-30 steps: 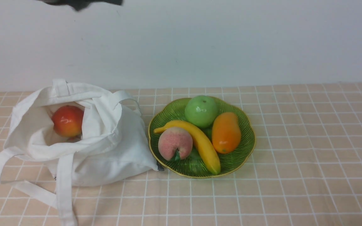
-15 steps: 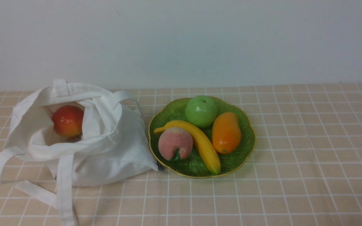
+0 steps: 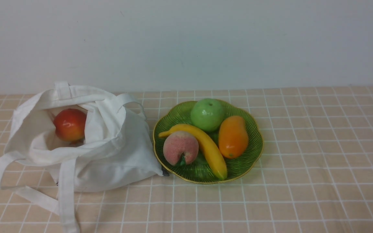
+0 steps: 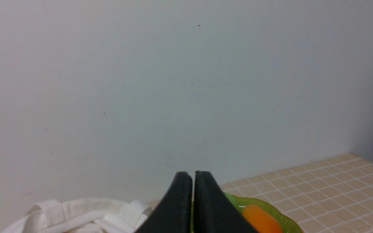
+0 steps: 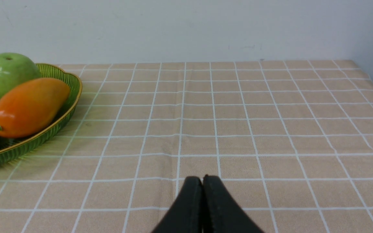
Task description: Take the fruit out of the bag on the brown coffee tablecloth and place them on the plate.
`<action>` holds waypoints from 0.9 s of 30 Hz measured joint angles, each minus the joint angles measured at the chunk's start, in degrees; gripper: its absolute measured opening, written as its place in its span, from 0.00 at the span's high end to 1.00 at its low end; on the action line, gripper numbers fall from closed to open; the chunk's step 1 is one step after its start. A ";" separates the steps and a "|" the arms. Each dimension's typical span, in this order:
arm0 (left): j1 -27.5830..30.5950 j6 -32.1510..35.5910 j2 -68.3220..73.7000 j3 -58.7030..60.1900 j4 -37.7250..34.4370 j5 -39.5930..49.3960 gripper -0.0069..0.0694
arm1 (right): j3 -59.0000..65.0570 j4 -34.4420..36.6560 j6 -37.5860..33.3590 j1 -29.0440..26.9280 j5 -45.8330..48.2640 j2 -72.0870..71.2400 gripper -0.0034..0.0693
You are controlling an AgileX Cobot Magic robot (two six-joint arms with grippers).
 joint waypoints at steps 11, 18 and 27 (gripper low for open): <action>4.03 3.97 -3.17 3.49 -1.13 3.48 0.92 | 0.00 0.00 0.00 0.00 0.00 0.00 0.97; 16.32 5.24 -11.73 19.66 -1.88 4.47 0.92 | 0.00 0.00 0.06 0.00 0.00 0.00 0.97; 18.19 5.31 -13.83 27.82 -1.57 8.87 0.92 | 0.00 0.00 0.06 0.00 0.00 0.00 0.97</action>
